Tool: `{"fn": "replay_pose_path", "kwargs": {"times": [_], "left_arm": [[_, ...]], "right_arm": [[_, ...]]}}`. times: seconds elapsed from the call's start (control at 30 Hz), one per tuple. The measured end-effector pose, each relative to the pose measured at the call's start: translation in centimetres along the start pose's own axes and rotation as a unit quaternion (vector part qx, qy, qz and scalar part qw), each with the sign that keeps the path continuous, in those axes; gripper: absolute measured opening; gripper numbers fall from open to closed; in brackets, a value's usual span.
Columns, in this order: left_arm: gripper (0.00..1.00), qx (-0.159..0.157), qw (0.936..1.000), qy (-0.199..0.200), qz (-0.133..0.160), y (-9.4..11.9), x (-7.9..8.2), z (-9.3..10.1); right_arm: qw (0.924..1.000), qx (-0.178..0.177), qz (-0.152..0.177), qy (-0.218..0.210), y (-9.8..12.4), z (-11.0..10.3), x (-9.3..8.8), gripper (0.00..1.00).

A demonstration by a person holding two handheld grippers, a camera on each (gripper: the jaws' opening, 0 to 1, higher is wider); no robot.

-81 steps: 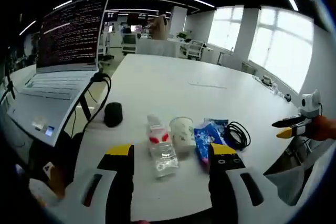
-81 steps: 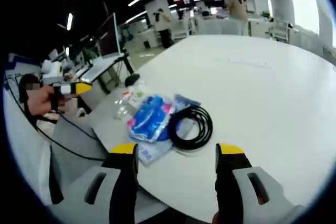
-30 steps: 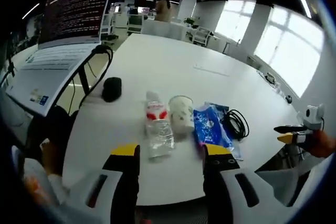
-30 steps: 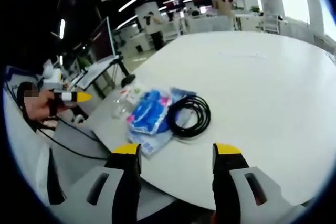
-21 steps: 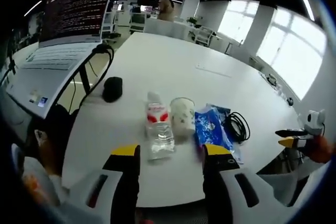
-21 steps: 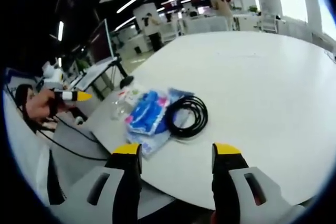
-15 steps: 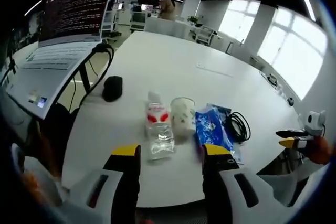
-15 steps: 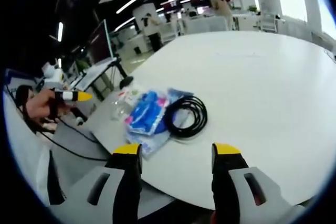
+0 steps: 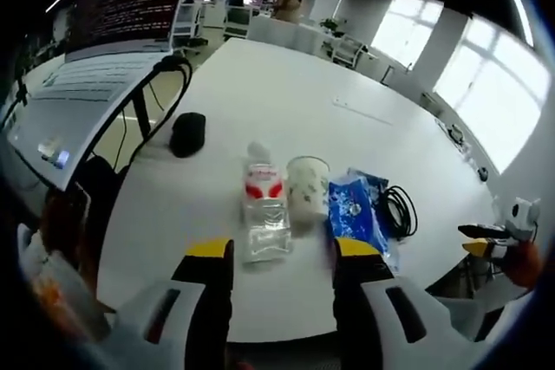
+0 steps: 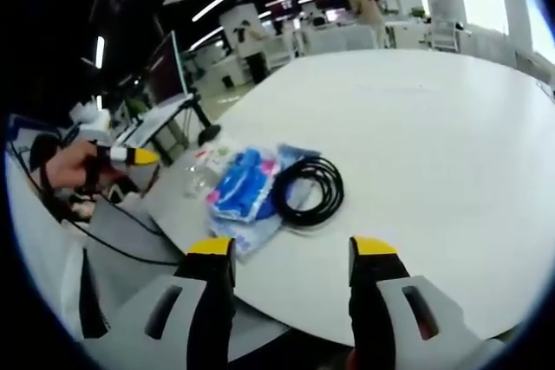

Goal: Arrange the tabletop items into an orderly group along one side of the table until the central work area is clear of visible clutter.

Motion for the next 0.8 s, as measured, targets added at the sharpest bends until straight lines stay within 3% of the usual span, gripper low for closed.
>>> {"fn": "replay_pose_path", "kwargs": {"times": [0.37,0.8], "left_arm": [[0.41,0.003,0.9996,0.015,-0.023,-1.7,0.9,0.3],[0.39,0.024,0.9953,0.029,-0.090,-4.8,1.3,0.1]], "right_arm": [[1.0000,0.000,-0.003,-0.005,-0.1,-0.1,-0.2,0.50],[1.0000,-0.002,0.001,-0.008,0.0,0.0,-0.1,0.49]]}}
Point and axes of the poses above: the point that each gripper's makers call its tool centre point, and the gripper's own axes: y roughly backward along the fingers, z roughly to its right, x roughly out of its top, the point moved 1 cm from there along y, roughly backward along the fingers, and after that the axes turned 6 degrees about x, right-handed, at the moved point
